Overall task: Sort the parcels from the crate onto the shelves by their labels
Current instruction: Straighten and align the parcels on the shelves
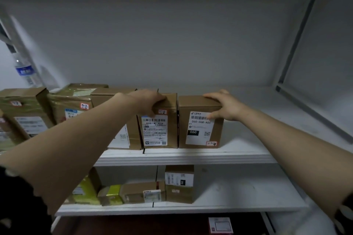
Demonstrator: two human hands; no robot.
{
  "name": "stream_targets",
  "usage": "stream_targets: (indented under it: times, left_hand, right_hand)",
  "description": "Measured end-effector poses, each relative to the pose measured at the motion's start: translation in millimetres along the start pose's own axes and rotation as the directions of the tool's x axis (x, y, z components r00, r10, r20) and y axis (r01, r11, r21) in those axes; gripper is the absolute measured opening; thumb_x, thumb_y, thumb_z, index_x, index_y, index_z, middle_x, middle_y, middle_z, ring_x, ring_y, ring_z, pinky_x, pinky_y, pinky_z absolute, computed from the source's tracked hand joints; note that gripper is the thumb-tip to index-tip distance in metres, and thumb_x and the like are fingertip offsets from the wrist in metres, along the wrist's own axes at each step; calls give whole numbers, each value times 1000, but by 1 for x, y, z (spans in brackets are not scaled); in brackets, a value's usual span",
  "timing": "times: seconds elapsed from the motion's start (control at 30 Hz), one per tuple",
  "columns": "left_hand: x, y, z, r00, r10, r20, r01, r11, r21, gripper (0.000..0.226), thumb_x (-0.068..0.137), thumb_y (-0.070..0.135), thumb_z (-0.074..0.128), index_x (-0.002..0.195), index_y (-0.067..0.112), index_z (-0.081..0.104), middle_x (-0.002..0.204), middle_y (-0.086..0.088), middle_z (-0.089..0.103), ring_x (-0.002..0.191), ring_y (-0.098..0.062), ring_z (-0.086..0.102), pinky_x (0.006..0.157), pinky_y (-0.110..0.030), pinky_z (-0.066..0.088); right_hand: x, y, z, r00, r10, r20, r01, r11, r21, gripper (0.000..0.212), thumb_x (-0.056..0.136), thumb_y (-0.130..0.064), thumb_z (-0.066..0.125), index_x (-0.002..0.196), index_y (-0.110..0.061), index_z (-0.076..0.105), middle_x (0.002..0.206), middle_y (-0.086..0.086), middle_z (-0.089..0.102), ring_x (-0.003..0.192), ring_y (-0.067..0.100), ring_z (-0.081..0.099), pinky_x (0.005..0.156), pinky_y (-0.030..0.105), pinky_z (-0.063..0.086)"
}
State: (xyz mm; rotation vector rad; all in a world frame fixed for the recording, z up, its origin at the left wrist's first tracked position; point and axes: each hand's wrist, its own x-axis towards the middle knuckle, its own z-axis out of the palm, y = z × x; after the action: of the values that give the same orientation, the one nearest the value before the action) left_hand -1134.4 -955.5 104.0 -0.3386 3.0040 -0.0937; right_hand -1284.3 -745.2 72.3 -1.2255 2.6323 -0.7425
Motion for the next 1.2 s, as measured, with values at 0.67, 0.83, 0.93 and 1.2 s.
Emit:
stream_targets:
  times: [0.67, 0.83, 0.93, 1.2]
  left_hand:
    - [-36, 31, -47, 900, 170, -402, -145, 985, 91, 49, 91, 38, 53, 137, 21, 48, 141, 1, 47, 126, -19, 46, 98, -32, 42]
    - [-58, 53, -93, 670, 310, -674, -243, 950, 194, 36, 90, 35, 54, 120, 16, 64, 120, -2, 62, 113, -21, 55, 87, -33, 47]
    - [-62, 63, -123, 562, 334, -757, -228, 942, 247, 36, 90, 31, 56, 119, 13, 64, 117, -5, 62, 108, -24, 56, 86, -33, 46]
    - [-52, 99, -183, 496, 328, -804, -185, 945, 271, 43, 89, 33, 54, 127, 16, 59, 125, -3, 57, 120, -26, 47, 99, -37, 38]
  right_hand:
    - [-31, -28, -20, 894, 20, -448, -19, 1000, 8, 65, 83, -32, 68, 140, -17, 40, 141, 7, 39, 126, 22, 45, 103, 35, 40]
    - [-50, -59, -57, 618, -130, -775, 169, 985, -30, 23, 85, -18, 61, 107, -15, 65, 95, -4, 59, 81, 11, 56, 74, 39, 52]
    - [-56, -73, -78, 537, -181, -824, 222, 973, -68, 18, 86, -16, 59, 102, -15, 65, 92, -3, 61, 79, 11, 57, 69, 35, 51]
    - [-68, -85, -146, 419, -118, -900, 261, 965, -5, 18, 88, -15, 58, 106, -13, 63, 98, -3, 57, 84, 11, 56, 73, 31, 48]
